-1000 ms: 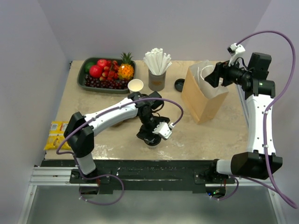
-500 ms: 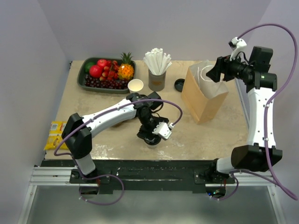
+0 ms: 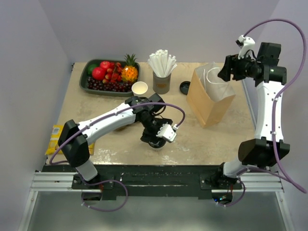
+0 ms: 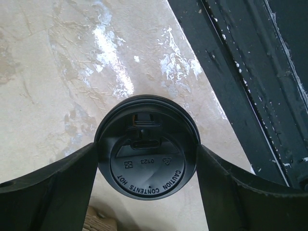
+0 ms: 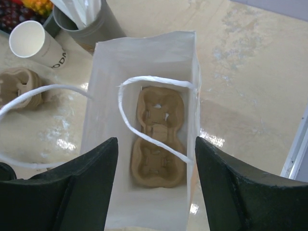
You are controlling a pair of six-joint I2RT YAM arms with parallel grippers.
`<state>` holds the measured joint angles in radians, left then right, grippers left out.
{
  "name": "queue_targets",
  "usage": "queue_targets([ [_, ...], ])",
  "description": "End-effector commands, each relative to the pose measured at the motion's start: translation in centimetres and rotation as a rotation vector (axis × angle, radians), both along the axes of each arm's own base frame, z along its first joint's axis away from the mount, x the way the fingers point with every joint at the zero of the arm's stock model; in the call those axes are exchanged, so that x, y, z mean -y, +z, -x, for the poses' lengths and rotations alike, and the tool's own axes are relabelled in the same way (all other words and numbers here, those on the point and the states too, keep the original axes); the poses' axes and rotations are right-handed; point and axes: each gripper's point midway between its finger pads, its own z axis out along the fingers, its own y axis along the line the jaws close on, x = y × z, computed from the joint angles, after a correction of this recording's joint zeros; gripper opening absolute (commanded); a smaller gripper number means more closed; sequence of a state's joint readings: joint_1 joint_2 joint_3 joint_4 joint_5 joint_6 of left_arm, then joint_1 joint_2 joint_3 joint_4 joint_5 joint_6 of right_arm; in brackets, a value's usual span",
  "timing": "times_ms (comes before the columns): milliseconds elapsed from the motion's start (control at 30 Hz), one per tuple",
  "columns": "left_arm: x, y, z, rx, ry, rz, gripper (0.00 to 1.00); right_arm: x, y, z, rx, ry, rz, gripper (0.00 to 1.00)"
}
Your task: Pack the takeout coffee
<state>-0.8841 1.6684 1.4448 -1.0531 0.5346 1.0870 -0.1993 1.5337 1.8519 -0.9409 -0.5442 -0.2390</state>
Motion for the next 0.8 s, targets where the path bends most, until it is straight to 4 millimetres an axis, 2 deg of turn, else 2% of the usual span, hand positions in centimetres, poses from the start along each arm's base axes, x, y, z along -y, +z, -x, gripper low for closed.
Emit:
queue_targets([
  [0, 0.4, 1.9, -0.5, 0.025, 0.044, 0.067, 0.74, 1.6, -0.3, -0.9, -0.009, -0.025, 0.064, 0.66],
  [133, 0.6, 2.8, -1.2, 0.034, 0.073, 0.090, 0.73, 2.2, -2.7, -2.2, -0.065, -0.019, 0.086, 0.61],
  [267, 0.9, 3.6, -1.6, 0.042, 0.094, 0.113, 0.73, 2.6, -3.9, -2.9, -0.091, -0.021, 0.099, 0.55],
  [467, 0.7, 3.5, -1.1, 0.028, 0.099, 0.113, 0.72, 2.5, -5.1, -3.1, -0.129, -0.014, 0.082, 0.31],
  [500, 0.7, 3.5, -1.1, 0.028, 0.099, 0.113, 0.72, 2.5, -5.1, -3.0, -0.131, -0.013, 0.080, 0.26],
  [533, 0.8, 3.6, -1.1, 0.028, 0.098, 0.117, 0.72, 2.4, -5.2, -2.9, -0.133, -0.007, 0.082, 0.15],
  [633, 0.7, 3.9, -1.2, 0.033, 0.100, 0.121, 0.71, 2.0, -4.8, -2.4, -0.120, 0.017, 0.078, 0.00],
  [767, 0.8, 4.6, -1.4, 0.036, 0.116, 0.140, 0.70, 1.5, -3.8, -1.1, -0.106, 0.034, 0.083, 0.00],
])
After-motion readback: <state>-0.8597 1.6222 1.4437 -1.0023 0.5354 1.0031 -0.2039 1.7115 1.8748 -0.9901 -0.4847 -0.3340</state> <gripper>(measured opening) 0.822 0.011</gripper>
